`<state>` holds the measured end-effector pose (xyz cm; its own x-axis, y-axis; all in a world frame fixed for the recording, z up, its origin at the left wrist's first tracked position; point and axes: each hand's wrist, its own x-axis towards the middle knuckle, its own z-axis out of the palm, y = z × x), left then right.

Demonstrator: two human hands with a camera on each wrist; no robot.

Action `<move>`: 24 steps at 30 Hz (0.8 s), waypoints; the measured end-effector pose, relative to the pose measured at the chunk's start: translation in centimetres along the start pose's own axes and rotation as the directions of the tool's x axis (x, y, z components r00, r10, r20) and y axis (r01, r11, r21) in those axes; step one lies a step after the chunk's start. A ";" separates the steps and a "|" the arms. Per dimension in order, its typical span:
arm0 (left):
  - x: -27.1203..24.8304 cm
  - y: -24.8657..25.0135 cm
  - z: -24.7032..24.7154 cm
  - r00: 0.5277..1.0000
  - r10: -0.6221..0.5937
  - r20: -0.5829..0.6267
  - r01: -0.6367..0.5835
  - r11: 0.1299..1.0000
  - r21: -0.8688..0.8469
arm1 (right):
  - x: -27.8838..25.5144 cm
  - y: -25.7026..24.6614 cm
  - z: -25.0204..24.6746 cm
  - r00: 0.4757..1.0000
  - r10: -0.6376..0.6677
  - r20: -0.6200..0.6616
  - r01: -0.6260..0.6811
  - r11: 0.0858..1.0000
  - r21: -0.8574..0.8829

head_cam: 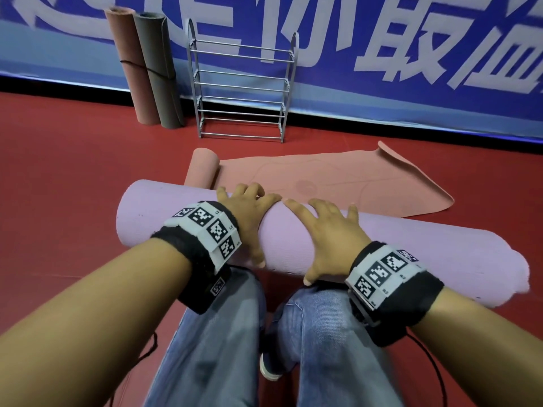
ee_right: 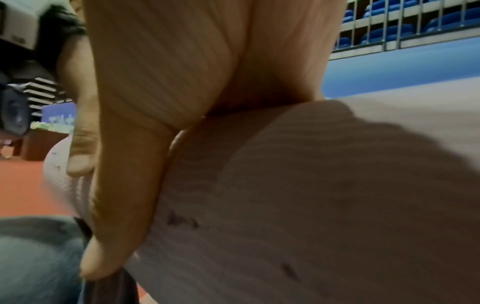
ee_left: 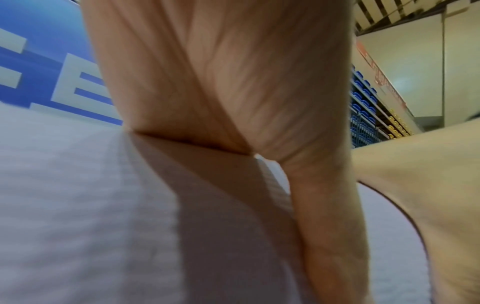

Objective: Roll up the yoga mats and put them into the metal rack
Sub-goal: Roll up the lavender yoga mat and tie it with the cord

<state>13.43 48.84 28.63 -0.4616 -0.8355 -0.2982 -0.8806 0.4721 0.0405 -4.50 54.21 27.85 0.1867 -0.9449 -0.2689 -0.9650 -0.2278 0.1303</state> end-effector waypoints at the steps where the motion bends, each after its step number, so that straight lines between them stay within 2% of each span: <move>1: 0.0 -0.1 0.1 1.000 0.001 0.003 -0.001 1.000 -0.008 | 0.2 0.2 -0.1 1.000 -0.003 0.007 0.002 1.000 0.023; 6: -0.9 -0.6 1.1 0.999 0.018 -0.029 -0.018 1.000 -0.002 | 1.4 1.2 0.0 1.000 -0.029 0.000 0.029 0.997 0.069; 13: -2.1 -0.9 1.5 0.963 0.019 -0.267 0.020 0.990 0.142 | 1.9 1.9 0.1 1.000 -0.018 -0.002 0.018 0.993 0.118; 18: -2.5 0.0 1.6 0.953 0.031 -0.302 0.022 0.985 0.171 | 2.0 2.3 0.1 1.000 -0.012 -0.004 0.012 0.991 0.135; 21: -3.0 0.0 2.0 0.967 0.042 -0.253 -0.031 0.998 0.045 | 2.2 2.9 -0.1 1.000 0.002 0.003 -0.003 0.986 0.166; 24: -3.2 0.0 2.4 0.972 0.025 -0.232 -0.027 1.000 -0.006 | 2.2 3.6 -0.1 1.000 0.015 0.000 -0.014 0.978 0.207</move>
<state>15.17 52.20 27.26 -0.4960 -0.8657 -0.0675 -0.8682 0.4932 0.0542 -7.53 51.27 27.83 0.1725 -0.9480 -0.2674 -0.9848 -0.1604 -0.0666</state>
